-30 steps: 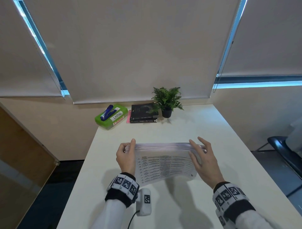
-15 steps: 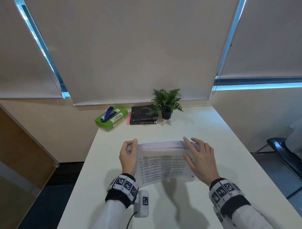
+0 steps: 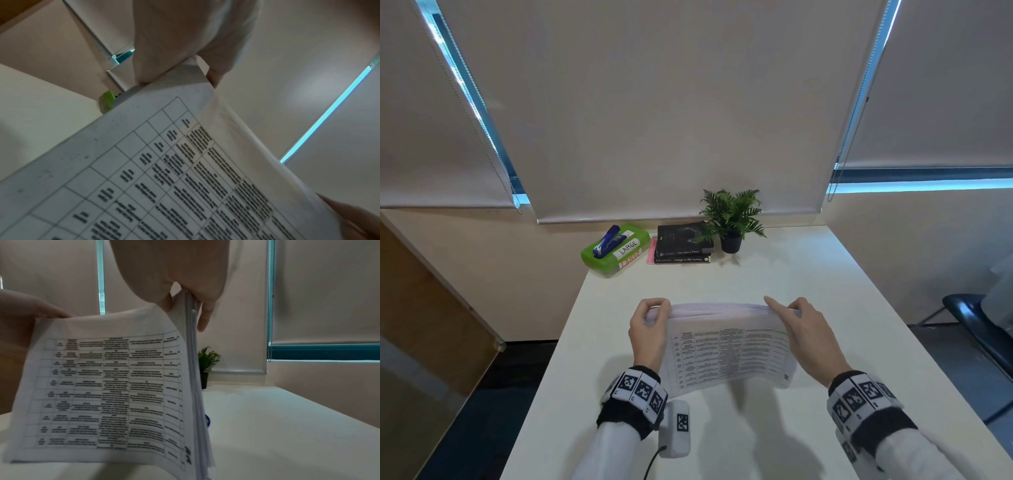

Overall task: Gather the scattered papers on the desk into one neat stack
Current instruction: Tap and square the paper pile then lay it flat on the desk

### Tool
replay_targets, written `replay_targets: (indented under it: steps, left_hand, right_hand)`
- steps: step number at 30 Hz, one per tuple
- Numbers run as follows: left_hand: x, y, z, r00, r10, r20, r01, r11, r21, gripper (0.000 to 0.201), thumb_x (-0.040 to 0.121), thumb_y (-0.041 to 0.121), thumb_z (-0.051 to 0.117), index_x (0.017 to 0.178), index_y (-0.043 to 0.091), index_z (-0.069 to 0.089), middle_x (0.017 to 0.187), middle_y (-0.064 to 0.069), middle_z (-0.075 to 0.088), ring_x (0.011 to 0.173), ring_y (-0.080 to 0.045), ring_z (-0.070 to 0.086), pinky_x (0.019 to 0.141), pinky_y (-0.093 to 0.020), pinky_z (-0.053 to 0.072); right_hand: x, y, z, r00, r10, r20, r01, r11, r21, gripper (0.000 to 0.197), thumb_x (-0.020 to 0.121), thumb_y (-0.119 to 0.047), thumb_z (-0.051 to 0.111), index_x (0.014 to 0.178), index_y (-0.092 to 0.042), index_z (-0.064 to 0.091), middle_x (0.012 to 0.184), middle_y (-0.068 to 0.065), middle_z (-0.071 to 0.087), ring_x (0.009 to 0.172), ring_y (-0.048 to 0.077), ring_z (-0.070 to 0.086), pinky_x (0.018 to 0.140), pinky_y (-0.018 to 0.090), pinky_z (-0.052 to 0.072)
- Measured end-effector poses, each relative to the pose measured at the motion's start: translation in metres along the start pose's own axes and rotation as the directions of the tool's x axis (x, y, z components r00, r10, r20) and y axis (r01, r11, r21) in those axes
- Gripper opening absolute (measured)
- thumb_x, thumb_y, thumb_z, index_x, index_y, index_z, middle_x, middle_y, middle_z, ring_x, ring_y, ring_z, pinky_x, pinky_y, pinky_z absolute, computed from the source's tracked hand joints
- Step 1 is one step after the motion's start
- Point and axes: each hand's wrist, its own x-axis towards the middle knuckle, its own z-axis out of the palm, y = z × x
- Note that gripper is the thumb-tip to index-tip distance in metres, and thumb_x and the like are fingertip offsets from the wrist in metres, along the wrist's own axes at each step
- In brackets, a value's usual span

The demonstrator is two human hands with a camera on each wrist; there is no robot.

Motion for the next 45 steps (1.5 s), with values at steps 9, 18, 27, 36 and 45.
replay_targets:
  steps: [9,18,27,36,45]
  left_hand:
    - [-0.002,-0.008,-0.002,1.0,-0.02,-0.015,0.02,1.0,-0.008,0.017,0.092,0.029,0.055,0.08,0.017,0.06,0.077,0.006,0.062,0.071,-0.012,0.055,0.062,-0.023,0.043]
    - [-0.01,-0.013,-0.013,0.978,0.126,0.165,-0.131,0.991,0.018,0.014,0.087,0.013,0.064,0.091,0.024,0.072,0.112,0.0,0.057,0.107,-0.003,0.052,0.089,-0.01,0.038]
    - [0.002,-0.009,-0.016,0.924,0.196,0.327,-0.252,0.958,0.139,0.019,0.079,0.016,0.073,0.096,0.023,0.075,0.114,0.003,0.052,0.106,0.015,0.05,0.089,-0.001,0.035]
    - [0.003,-0.011,-0.018,0.928,0.234,0.289,-0.272,0.957,0.1,0.012,0.077,0.006,0.074,0.085,0.014,0.078,0.113,0.004,0.057,0.102,0.013,0.054,0.082,0.001,0.041]
    - [0.001,-0.007,-0.018,0.931,0.193,0.31,-0.229,0.97,0.081,0.018,0.074,0.005,0.076,0.074,0.023,0.075,0.109,-0.001,0.057,0.092,0.011,0.058,0.08,0.0,0.041]
  right_hand:
    - [-0.004,-0.004,0.001,0.996,0.027,0.083,-0.03,0.999,0.028,0.073,0.085,0.005,0.05,0.146,-0.031,0.032,0.102,0.002,0.05,0.086,0.016,0.047,0.063,0.022,0.039]
    - [-0.007,0.003,0.001,0.999,0.039,0.019,-0.043,0.976,0.215,0.06,0.084,0.005,0.056,0.135,-0.027,0.051,0.092,-0.004,0.049,0.08,0.015,0.051,0.068,0.024,0.044]
    - [-0.002,0.006,0.002,1.0,0.028,0.003,-0.028,0.966,0.257,0.042,0.095,-0.008,0.047,0.133,-0.026,0.052,0.095,-0.002,0.05,0.081,0.017,0.053,0.07,0.022,0.041]
    - [0.0,0.007,0.002,0.998,0.064,0.018,-0.066,0.955,0.288,0.04,0.097,-0.012,0.044,0.133,-0.028,0.052,0.096,-0.002,0.05,0.083,0.018,0.054,0.074,0.028,0.047]
    - [0.003,0.007,0.001,0.997,0.073,0.025,-0.077,0.951,0.299,0.04,0.097,-0.012,0.044,0.133,-0.027,0.052,0.098,-0.002,0.049,0.084,0.017,0.053,0.074,0.024,0.042]
